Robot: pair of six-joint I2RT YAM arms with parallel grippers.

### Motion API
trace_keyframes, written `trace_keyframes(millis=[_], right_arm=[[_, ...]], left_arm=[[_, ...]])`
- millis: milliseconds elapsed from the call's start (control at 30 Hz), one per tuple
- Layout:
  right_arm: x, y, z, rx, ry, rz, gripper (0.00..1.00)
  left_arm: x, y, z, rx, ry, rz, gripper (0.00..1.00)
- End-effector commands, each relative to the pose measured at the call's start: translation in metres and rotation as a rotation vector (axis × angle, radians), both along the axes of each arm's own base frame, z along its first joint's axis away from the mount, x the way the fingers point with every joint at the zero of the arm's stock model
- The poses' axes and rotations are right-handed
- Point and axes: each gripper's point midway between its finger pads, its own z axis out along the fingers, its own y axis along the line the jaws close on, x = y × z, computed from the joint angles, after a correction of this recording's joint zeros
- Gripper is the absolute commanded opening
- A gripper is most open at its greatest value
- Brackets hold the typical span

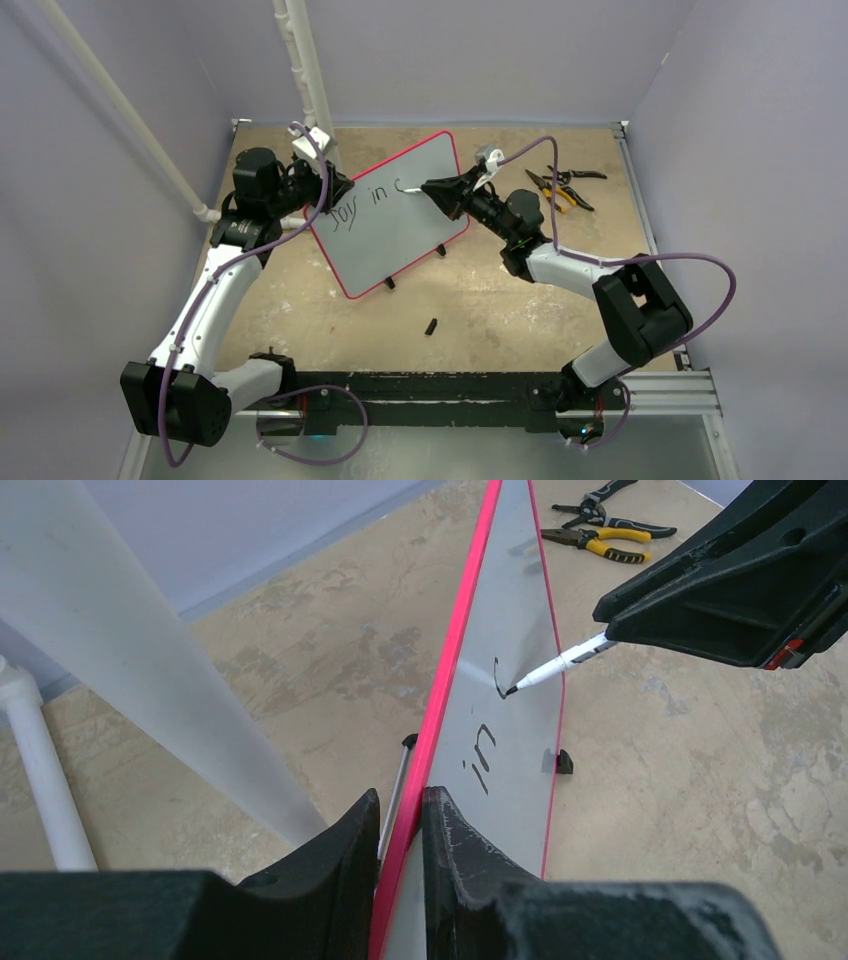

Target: Write a sentence on the whiteboard

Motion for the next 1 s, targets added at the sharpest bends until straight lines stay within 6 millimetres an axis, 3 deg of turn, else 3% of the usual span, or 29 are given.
trace_keyframes(millis=[0,233,667,967], right_arm=[[0.003,-0.008,0.001,-0.018,-0.019,-0.040,0.00],[-0.006,-0.003,-0.004,-0.032,-0.021,0.008,0.00],[-0.019,0.016,0.016,0.017,-0.064,0.107,0.00],[-0.029,-0.001,0.046,0.080,-0.106,0.048,0.00]], left_arm=[[-0.001,0.002,0.000,0.001,-0.013,0.004,0.19],[0.000,0.002,0.001,-0.003,-0.013,0.002,0.19],[0.000,0.003,0.001,-0.005,-0.015,0.002,0.19],[0.000,0.004,0.001,-0.007,-0.015,0.005,0.19]])
